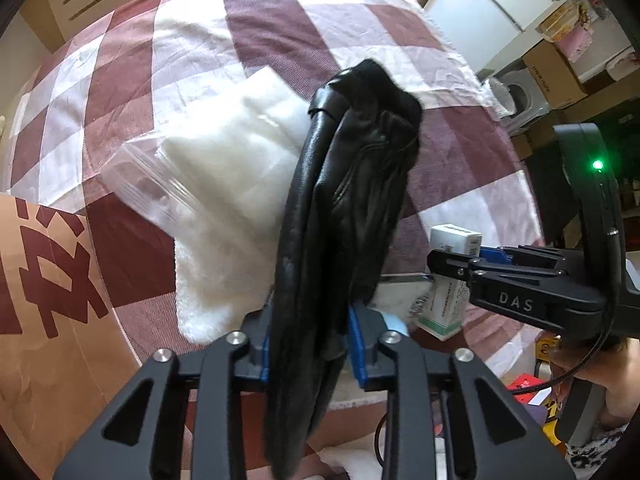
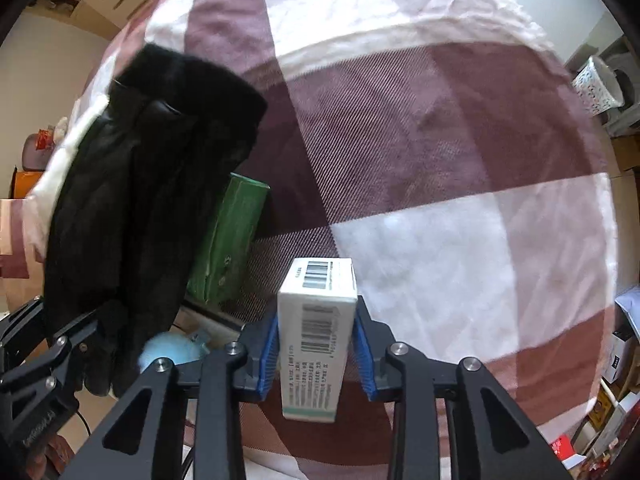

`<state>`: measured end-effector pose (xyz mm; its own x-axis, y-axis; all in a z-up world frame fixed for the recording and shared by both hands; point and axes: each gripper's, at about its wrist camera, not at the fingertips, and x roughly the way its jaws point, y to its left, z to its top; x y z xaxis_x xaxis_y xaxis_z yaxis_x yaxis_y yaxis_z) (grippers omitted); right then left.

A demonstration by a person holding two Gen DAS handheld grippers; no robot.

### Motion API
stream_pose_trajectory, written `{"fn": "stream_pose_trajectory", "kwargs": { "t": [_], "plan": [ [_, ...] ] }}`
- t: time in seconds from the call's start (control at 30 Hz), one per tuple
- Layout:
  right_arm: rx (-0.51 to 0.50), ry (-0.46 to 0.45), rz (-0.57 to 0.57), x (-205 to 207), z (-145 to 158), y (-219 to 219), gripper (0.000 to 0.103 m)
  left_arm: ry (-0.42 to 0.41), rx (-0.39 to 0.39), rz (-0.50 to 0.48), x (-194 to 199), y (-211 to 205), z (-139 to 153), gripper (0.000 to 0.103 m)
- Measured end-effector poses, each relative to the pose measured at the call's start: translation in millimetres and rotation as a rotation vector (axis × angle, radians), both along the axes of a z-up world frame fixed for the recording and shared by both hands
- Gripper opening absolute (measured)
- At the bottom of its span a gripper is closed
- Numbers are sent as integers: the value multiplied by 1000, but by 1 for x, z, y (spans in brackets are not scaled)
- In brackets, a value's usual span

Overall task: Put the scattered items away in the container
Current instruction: 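Carry the glove with the left tool and the medicine box with the right tool to the box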

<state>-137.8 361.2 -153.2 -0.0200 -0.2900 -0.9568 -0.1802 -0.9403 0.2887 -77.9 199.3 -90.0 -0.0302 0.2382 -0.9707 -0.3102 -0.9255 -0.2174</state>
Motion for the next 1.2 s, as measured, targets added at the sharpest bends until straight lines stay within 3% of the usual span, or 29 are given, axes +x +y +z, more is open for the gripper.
{"fn": "stream_pose_trajectory", "kwargs": {
  "t": [0.43, 0.57, 0.7, 0.8, 0.83, 0.87, 0.93, 0.97, 1.0, 1.1, 1.2],
  "plan": [
    [7, 116, -54, 34, 53, 5, 31, 96, 75, -74, 29, 4, 53, 16],
    [-2, 121, -58, 30, 60, 18, 31, 69, 74, -89, 24, 10, 40, 16],
    [-12, 114, -75, 34, 72, 27, 31, 48, 15, -130, 10, 30, 14, 17],
    [-14, 111, -83, 39, 71, 30, 31, 27, -6, -153, 0, 45, -1, 41],
    [-16, 108, -89, 40, 69, 32, 31, 37, -22, -165, -3, 52, -5, 56],
    [-17, 106, -93, 41, 68, 33, 31, 46, -39, -173, -5, 57, -8, 61],
    [-17, 101, -98, 42, 66, 37, 31, 51, -71, -156, -9, 60, -14, 56],
    [-18, 102, -100, 42, 66, 38, 31, 46, -81, -139, -11, 60, -18, 45],
    [-17, 103, -101, 43, 66, 39, 31, 37, -79, -125, -14, 59, -22, 42],
    [-16, 111, -104, 42, 66, 43, 31, 32, -53, -96, -17, 51, -22, 34],
    [-23, 117, -112, 42, 66, 46, 31, 40, -5, -71, -17, 43, -12, 19]
  ]
}}
